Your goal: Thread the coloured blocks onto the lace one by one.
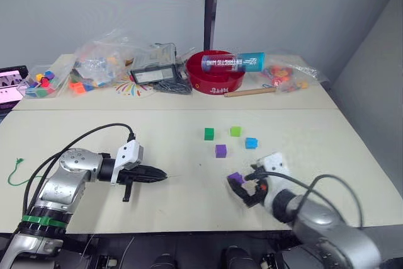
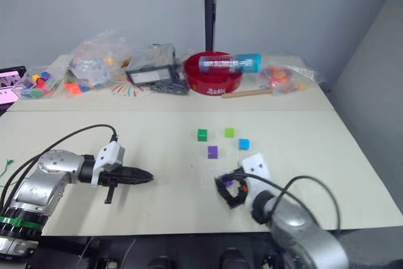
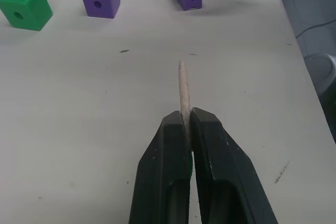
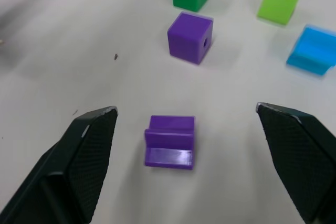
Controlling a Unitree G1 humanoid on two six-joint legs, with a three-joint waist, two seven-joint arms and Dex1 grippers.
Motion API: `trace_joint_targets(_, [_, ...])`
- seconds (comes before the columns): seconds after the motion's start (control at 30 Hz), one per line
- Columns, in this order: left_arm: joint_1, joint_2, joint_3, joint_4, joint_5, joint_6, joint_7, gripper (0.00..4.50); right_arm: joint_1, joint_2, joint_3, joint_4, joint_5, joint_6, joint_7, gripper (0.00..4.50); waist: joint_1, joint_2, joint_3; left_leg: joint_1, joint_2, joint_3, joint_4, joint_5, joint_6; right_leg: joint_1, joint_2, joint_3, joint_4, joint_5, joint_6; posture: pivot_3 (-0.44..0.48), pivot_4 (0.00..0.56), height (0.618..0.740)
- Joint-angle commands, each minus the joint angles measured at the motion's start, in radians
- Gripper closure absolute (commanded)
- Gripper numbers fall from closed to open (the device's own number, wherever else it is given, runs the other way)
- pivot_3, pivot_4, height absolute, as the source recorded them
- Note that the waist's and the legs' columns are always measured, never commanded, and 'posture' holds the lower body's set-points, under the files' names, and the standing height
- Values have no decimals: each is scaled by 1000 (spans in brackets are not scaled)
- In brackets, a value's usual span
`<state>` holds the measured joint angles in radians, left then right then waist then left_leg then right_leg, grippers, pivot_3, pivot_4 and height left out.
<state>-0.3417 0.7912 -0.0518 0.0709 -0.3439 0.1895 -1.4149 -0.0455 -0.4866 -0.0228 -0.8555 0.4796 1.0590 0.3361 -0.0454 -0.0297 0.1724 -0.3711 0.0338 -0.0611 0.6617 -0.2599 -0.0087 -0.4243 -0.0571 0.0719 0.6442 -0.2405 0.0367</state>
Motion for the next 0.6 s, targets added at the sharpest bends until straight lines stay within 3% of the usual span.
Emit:
trace_joint_targets(0.03, [7,21,35,-43,-24,8,9,4500,-39,-131,-59,32,100,-99,250,35,-1,0,0,0,0,0,0,0,0,0,0,0,0,0,0,0,150,731])
trace_joint_targets(0.17, [13,34,41,-50,-30,11,8,4500,-147,-297,-65,184,210,-215,604,35,-1,0,0,1,0,1,0,0,0,1,0,0,-2,0,0,0,150,731])
trace_joint_targets(0.3, [24,45,46,-66,-34,15,6,4500,-312,-400,97,379,89,-403,858,35,-1,0,1,1,0,1,0,0,0,2,0,0,-2,0,0,0,150,731])
trace_joint_targets(0.47, [45,52,58,-93,-39,23,14,4500,-525,-354,349,747,-200,-854,1107,35,0,0,1,1,0,2,0,0,0,1,0,0,-2,0,0,0,150,731])
trace_joint_targets(0.6, [62,56,70,-114,-42,32,25,4500,-606,-296,409,958,-288,-1069,1195,35,1,0,1,0,0,2,0,0,0,0,0,0,-2,0,0,0,150,731])
